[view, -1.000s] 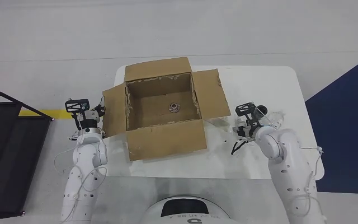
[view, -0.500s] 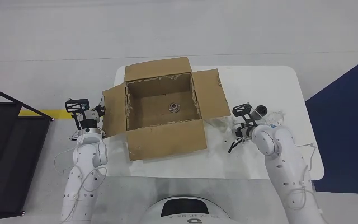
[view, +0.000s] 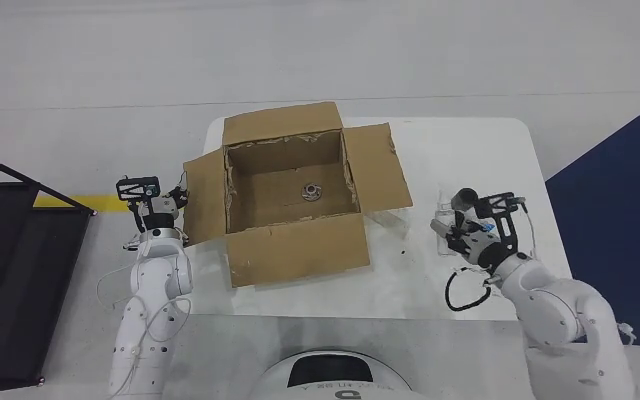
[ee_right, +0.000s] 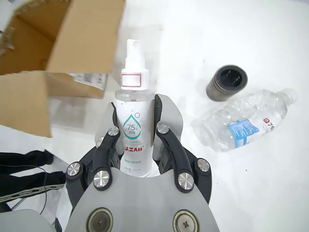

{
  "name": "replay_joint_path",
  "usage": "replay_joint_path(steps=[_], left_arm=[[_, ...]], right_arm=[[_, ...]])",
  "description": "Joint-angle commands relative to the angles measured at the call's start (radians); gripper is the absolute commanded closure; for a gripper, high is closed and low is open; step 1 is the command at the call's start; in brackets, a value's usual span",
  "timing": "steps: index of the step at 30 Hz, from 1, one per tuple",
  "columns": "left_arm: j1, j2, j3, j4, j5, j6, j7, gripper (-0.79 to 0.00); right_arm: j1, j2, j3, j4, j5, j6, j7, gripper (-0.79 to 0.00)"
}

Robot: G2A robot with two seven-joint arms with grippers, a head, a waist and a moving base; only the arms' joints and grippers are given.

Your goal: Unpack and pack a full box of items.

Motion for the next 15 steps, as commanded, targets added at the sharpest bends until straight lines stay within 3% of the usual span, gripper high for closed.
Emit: replay_joint_path(steps=[1, 6, 9, 15], left_arm=[[0.000, 0.000, 0.000, 0.000, 0.000, 0.000, 0.000, -0.785], [0.000, 0.000, 0.000, 0.000, 0.000, 0.000, 0.000, -0.785], [0.000, 0.000, 0.000, 0.000, 0.000, 0.000, 0.000, -0.785], [0.000, 0.000, 0.000, 0.000, 0.000, 0.000, 0.000, -0.785]], right_arm=[[-0.026, 0.002, 0.026, -0.052, 0.077, -0.042, 0.001, 0.000], [0.046, 0.009, -0.030, -0.145, 0.095, 0.009, 0.104, 0.000], [0.177, 0.014, -0.159, -0.145, 0.029, 0.059, 0.187, 0.000], [0.508, 0.001, -0.476, -0.069, -0.091, 0.265, 0.332, 0.000]])
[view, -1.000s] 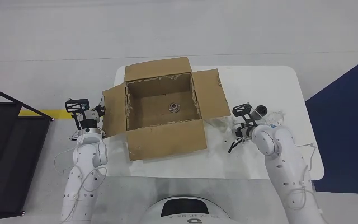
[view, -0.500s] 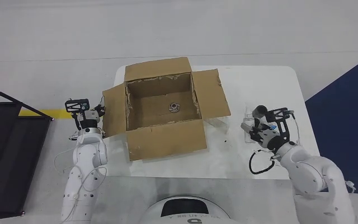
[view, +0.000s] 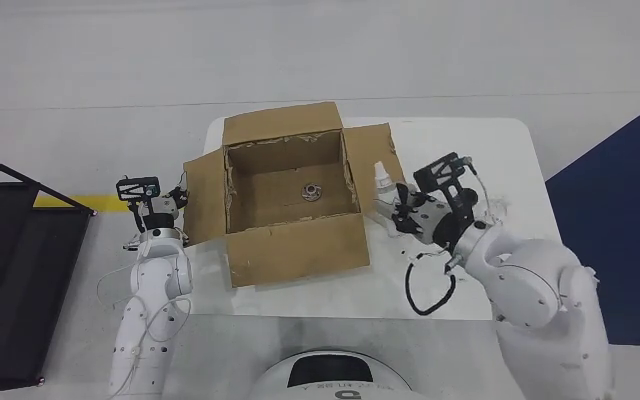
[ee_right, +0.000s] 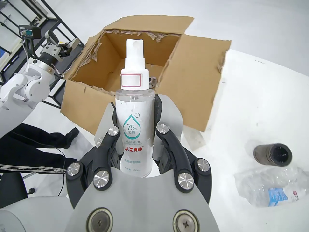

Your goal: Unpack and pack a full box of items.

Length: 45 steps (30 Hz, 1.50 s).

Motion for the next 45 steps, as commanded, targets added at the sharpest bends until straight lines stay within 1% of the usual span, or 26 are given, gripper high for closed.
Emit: replay_joint_path(steps=[1, 4, 6, 8, 11, 14, 18, 21, 27, 28, 29, 30, 31, 32, 35, 37, 39, 42, 45], left_arm=[[0.000, 0.000, 0.000, 0.000, 0.000, 0.000, 0.000, -0.785], [0.000, 0.000, 0.000, 0.000, 0.000, 0.000, 0.000, -0.785], [0.000, 0.000, 0.000, 0.000, 0.000, 0.000, 0.000, -0.785], [0.000, 0.000, 0.000, 0.000, 0.000, 0.000, 0.000, -0.785], [0.000, 0.000, 0.000, 0.000, 0.000, 0.000, 0.000, -0.785], [0.000, 0.000, 0.000, 0.000, 0.000, 0.000, 0.000, -0.785], [0.000, 0.000, 0.000, 0.000, 0.000, 0.000, 0.000, -0.785], [0.000, 0.000, 0.000, 0.000, 0.000, 0.000, 0.000, -0.785], [0.000, 0.000, 0.000, 0.000, 0.000, 0.000, 0.000, -0.785], [0.000, 0.000, 0.000, 0.000, 0.000, 0.000, 0.000, -0.785], [0.000, 0.000, 0.000, 0.000, 0.000, 0.000, 0.000, -0.785], [0.000, 0.000, 0.000, 0.000, 0.000, 0.000, 0.000, -0.785], [0.000, 0.000, 0.000, 0.000, 0.000, 0.000, 0.000, -0.785], [0.000, 0.000, 0.000, 0.000, 0.000, 0.000, 0.000, -0.785], [0.000, 0.000, 0.000, 0.000, 0.000, 0.000, 0.000, -0.785], [0.000, 0.000, 0.000, 0.000, 0.000, 0.000, 0.000, -0.785], [0.000, 0.000, 0.000, 0.000, 0.000, 0.000, 0.000, -0.785], [0.000, 0.000, 0.000, 0.000, 0.000, 0.000, 0.000, -0.785], [0.000, 0.000, 0.000, 0.000, 0.000, 0.000, 0.000, -0.785]], right_arm=[[0.144, -0.010, -0.132, 0.065, -0.027, 0.068, 0.038, 0.000], [0.311, -0.031, -0.280, 0.164, -0.079, 0.161, 0.083, 0.000], [0.400, -0.047, -0.371, 0.223, -0.120, 0.215, 0.098, 0.000], [0.475, -0.064, -0.445, 0.283, -0.137, 0.258, 0.104, 0.000], [0.565, -0.089, -0.528, 0.389, -0.136, 0.310, 0.099, 0.000], [0.626, -0.115, -0.609, 0.496, -0.133, 0.338, 0.086, 0.000], [0.686, -0.153, -0.725, 0.661, -0.149, 0.336, 0.054, 0.000], [0.723, -0.187, -0.801, 0.783, -0.134, 0.333, 0.025, 0.000], [0.785, -0.258, -0.908, 0.955, -0.119, 0.341, -0.042, 0.000], [0.794, -0.269, -0.923, 0.980, -0.127, 0.349, -0.053, -0.028], [0.804, -0.279, -0.936, 1.007, -0.144, 0.365, -0.065, -0.203], [0.812, -0.290, -0.954, 1.031, -0.175, 0.392, -0.077, -0.305], [0.817, -0.301, -0.971, 1.053, -0.194, 0.406, -0.080, -0.662], [0.823, -0.312, -0.979, 1.072, -0.195, 0.417, -0.080, -0.785], [0.839, -0.338, -0.984, 1.107, -0.187, 0.437, -0.084, -0.785], [0.838, -0.349, -0.977, 1.102, -0.175, 0.448, -0.088, -0.785], [0.824, -0.351, -0.960, 1.069, -0.169, 0.466, -0.103, -0.785], [0.770, -0.333, -0.914, 0.961, -0.192, 0.506, -0.123, -0.785], [0.652, -0.285, -0.826, 0.752, -0.262, 0.554, -0.137, -0.785]])
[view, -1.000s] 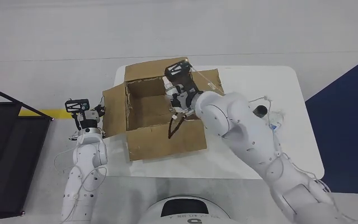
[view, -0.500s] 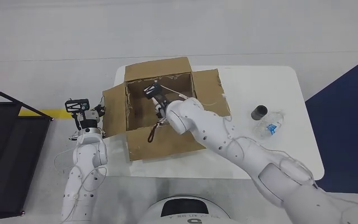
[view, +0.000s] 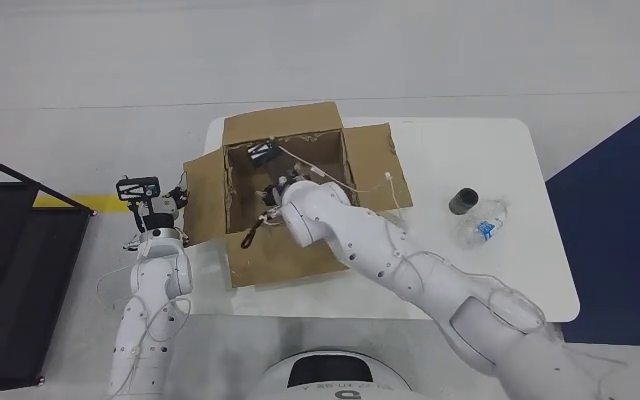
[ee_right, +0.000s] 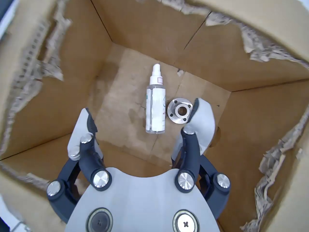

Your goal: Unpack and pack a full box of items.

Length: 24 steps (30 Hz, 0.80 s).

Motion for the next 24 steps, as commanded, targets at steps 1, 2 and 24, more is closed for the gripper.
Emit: replay_joint_path(steps=[1, 2, 24], left_arm=[[0.000, 0.000, 0.000, 0.000, 0.000, 0.000, 0.000, -0.785], [0.000, 0.000, 0.000, 0.000, 0.000, 0.000, 0.000, -0.785], [0.000, 0.000, 0.000, 0.000, 0.000, 0.000, 0.000, -0.785]], right_arm=[[-0.116, 0.043, 0.088, -0.197, -0.051, 0.021, -0.008, -0.785], [-0.185, 0.066, 0.138, -0.290, -0.076, 0.011, -0.008, -0.785], [-0.992, 0.222, 1.253, -0.688, 0.441, -0.334, -0.108, -0.785]])
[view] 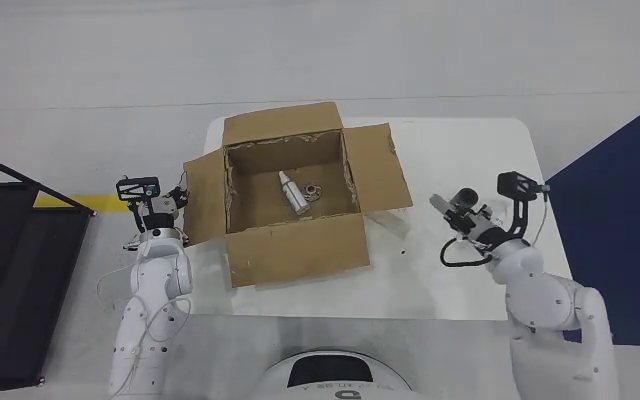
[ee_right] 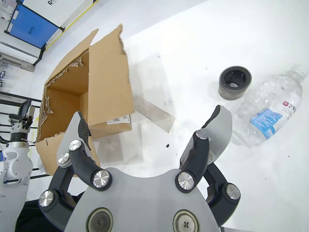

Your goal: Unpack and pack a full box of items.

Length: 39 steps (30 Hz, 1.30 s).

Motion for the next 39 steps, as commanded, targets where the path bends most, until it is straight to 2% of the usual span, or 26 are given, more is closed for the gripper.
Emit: replay_joint_path(steps=[1, 5, 9, 21, 24, 28, 32, 36, 38, 39], left_arm=[[0.000, 0.000, 0.000, 0.000, 0.000, 0.000, 0.000, -0.785], [0.000, 0.000, 0.000, 0.000, 0.000, 0.000, 0.000, -0.785], [0.000, 0.000, 0.000, 0.000, 0.000, 0.000, 0.000, -0.785], [0.000, 0.000, 0.000, 0.000, 0.000, 0.000, 0.000, -0.785], [0.000, 0.000, 0.000, 0.000, 0.000, 0.000, 0.000, -0.785], [0.000, 0.000, 0.000, 0.000, 0.000, 0.000, 0.000, -0.785], [0.000, 0.000, 0.000, 0.000, 0.000, 0.000, 0.000, -0.785], [0.000, 0.000, 0.000, 0.000, 0.000, 0.000, 0.000, -0.785], [0.000, 0.000, 0.000, 0.000, 0.000, 0.000, 0.000, -0.785], [0.000, 0.000, 0.000, 0.000, 0.000, 0.000, 0.000, -0.785]], right_arm=[[0.024, 0.004, 0.038, 0.072, 0.049, -0.021, 0.020, -0.785], [0.090, 0.009, 0.055, 0.188, 0.010, 0.103, 0.039, -0.785], [0.133, 0.016, 0.058, 0.273, -0.026, 0.160, 0.074, -0.785], [0.147, 0.031, 0.128, 0.400, -0.001, 0.182, 0.111, -0.776], [0.180, 0.036, 0.132, 0.462, 0.017, 0.163, 0.127, -0.665], [0.230, 0.041, 0.111, 0.532, 0.020, 0.158, 0.139, -0.597], [0.271, 0.047, 0.107, 0.596, 0.015, 0.161, 0.139, -0.449], [0.296, 0.053, 0.105, 0.631, 0.005, 0.171, 0.140, -0.376], [0.301, 0.055, 0.105, 0.640, 0.005, 0.169, 0.140, -0.289], [0.301, 0.056, 0.105, 0.642, 0.008, 0.168, 0.140, -0.200]])
